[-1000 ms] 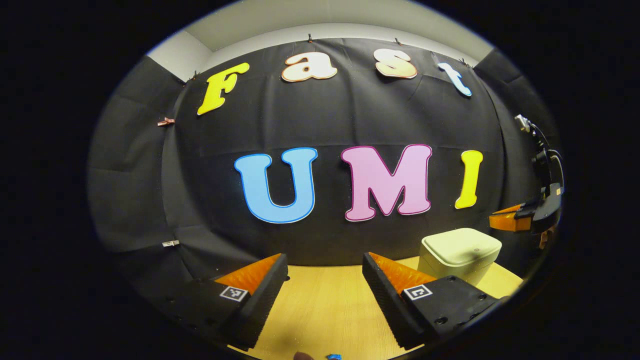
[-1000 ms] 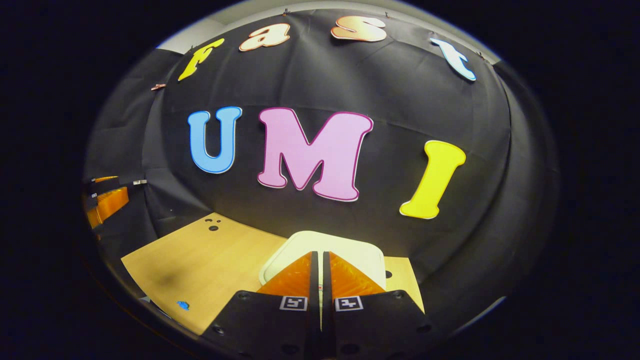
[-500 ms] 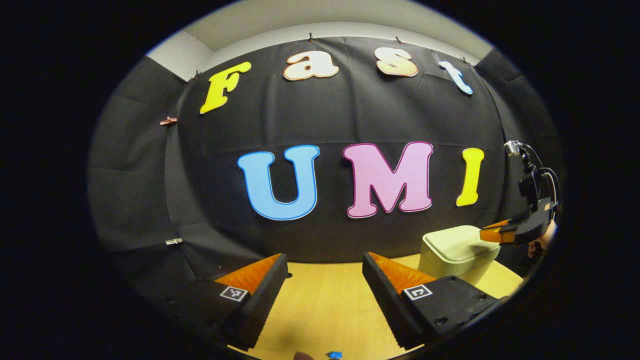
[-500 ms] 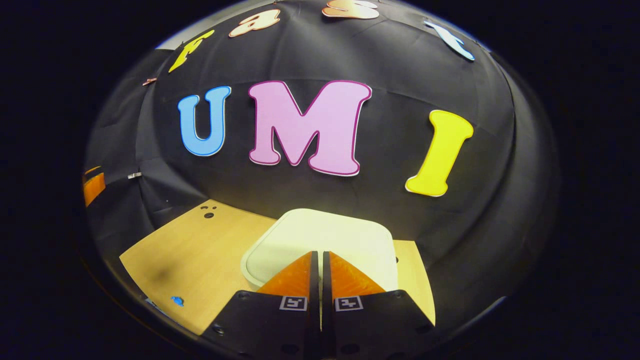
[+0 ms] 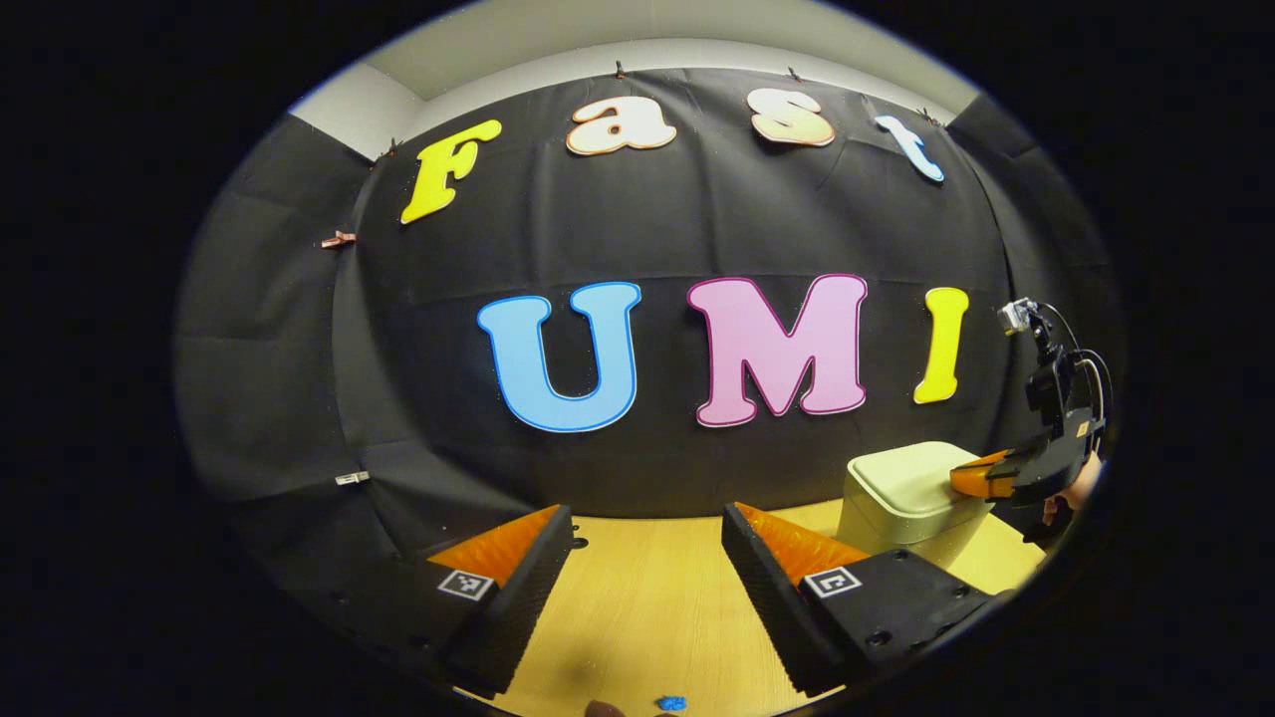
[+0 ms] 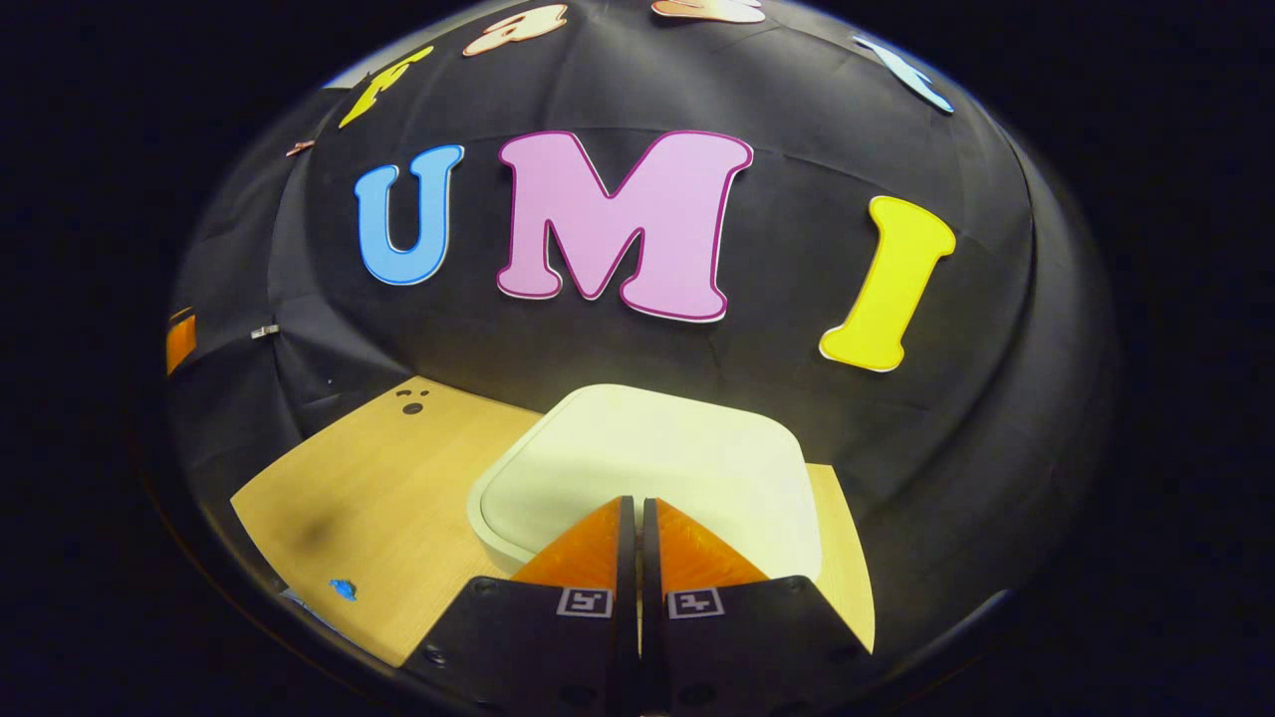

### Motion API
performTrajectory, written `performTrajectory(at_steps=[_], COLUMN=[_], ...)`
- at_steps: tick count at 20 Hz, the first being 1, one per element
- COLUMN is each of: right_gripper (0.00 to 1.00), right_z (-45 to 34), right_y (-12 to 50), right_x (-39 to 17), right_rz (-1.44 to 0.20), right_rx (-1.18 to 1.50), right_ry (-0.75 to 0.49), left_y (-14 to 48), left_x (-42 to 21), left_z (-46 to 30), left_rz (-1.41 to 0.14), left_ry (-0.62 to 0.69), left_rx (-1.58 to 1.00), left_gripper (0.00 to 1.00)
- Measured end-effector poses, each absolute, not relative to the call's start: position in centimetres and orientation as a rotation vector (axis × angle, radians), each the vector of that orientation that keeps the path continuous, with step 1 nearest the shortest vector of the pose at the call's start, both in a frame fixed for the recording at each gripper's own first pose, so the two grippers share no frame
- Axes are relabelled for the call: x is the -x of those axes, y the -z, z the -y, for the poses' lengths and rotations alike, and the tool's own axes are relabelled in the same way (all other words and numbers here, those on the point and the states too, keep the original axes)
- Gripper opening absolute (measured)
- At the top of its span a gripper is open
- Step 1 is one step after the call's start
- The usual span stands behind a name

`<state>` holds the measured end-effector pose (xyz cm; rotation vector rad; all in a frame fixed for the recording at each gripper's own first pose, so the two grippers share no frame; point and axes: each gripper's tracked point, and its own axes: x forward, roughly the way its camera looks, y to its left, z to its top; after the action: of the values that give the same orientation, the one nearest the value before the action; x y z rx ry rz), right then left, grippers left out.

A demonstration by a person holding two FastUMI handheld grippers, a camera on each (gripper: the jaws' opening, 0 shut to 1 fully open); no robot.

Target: Press the lid of the desktop garbage bin to open it, pick up the crumpled paper on the desktop and throw it into the bin, then pick up the pop can on the desktop and drop it into the bin, and finally close the garbage bin lid.

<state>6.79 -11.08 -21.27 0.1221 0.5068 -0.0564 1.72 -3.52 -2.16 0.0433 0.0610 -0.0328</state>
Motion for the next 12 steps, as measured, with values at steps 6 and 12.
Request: performTrajectory(at_steps=[6,12], right_gripper=[0.06,0.05], right_z=[10.9,11.0], right_y=[21.7,20.1], right_x=[-6.4,-6.3], right_rz=[-0.483,-0.459], right_rx=[-0.101,-0.18], right_ry=[0.1,0.07], left_y=[2.1,1.8], left_x=[-1.8,-1.8], left_z=[3.5,3.4], left_rz=[-0.061,-0.05], left_ry=[0.028,0.028], left_rx=[-0.039,-0.046], left_gripper=[0.97,0.97])
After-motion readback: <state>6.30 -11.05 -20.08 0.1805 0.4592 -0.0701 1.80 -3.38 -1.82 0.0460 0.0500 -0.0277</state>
